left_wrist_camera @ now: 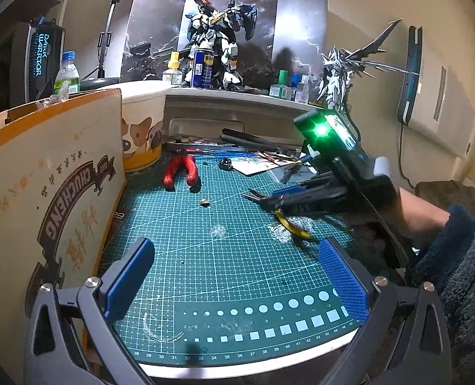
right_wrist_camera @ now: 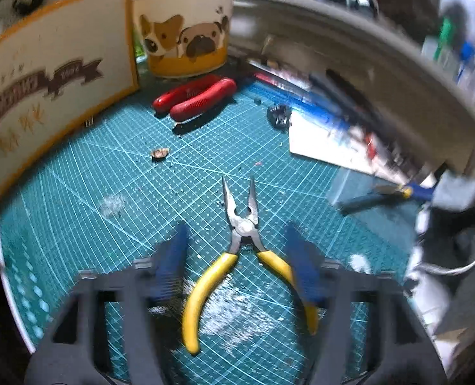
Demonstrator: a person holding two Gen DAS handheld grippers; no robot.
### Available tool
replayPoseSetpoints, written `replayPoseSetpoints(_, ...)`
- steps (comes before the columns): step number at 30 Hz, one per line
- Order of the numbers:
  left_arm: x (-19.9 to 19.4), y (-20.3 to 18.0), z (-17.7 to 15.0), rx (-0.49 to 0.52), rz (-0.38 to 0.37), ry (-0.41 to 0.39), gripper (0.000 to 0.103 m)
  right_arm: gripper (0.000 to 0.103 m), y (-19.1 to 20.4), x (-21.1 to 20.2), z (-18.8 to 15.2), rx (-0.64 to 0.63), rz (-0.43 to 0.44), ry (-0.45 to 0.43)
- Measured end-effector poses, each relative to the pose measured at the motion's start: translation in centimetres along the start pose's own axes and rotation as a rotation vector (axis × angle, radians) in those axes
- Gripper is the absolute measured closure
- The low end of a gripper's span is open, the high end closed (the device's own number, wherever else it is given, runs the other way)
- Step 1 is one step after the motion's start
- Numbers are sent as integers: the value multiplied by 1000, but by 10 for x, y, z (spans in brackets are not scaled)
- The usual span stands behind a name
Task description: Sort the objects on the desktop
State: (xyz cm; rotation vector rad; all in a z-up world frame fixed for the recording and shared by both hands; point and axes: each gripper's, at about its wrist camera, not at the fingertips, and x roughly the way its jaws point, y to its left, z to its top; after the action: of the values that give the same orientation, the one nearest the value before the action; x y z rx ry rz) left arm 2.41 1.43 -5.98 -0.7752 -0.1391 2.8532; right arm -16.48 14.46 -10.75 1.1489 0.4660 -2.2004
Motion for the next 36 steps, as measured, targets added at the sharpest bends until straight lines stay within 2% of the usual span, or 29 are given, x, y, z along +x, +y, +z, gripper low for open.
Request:
replayPoseSetpoints(1, 0, 0, 0, 0, -1, 0, 0, 83, -2, 1, 2, 8, -10, 6)
replayPoseSetpoints(5, -1, 2, 1, -7, -2, -6, 0, 85, 0, 0, 5, 11, -30, 29)
replayPoseSetpoints(8, -1, 3, 2, -9, 1, -9, 0, 86, 4, -10, 6, 21, -52, -7)
replayPoseSetpoints(14, -11, 0, 3, -1, 5, -30, 0, 86, 14, -81, 20, 103, -48, -122)
replayPoseSetpoints(17, -21, -2, 0, 19, 20, -61, 0, 86, 23, -118, 19, 199, -21, -155)
replayPoseSetpoints(21, -39, -4, -16, 36, 42, -108, 0, 86, 40, -139, 6, 337, -30, -136)
replayPoseSetpoints(25, -57, -7, -41, 83, 53, -151, 0, 86, 62, -113, -5, 395, -19, -51)
replayPoseSetpoints(28, -67, -11, -55, 100, 53, -159, 0, 86, 77, -86, -7, 423, -43, 3)
replayPoseSetpoints(36, -84, -11, -64, 95, 33, -197, 0, 85, 103, -36, -22, 493, -15, 94)
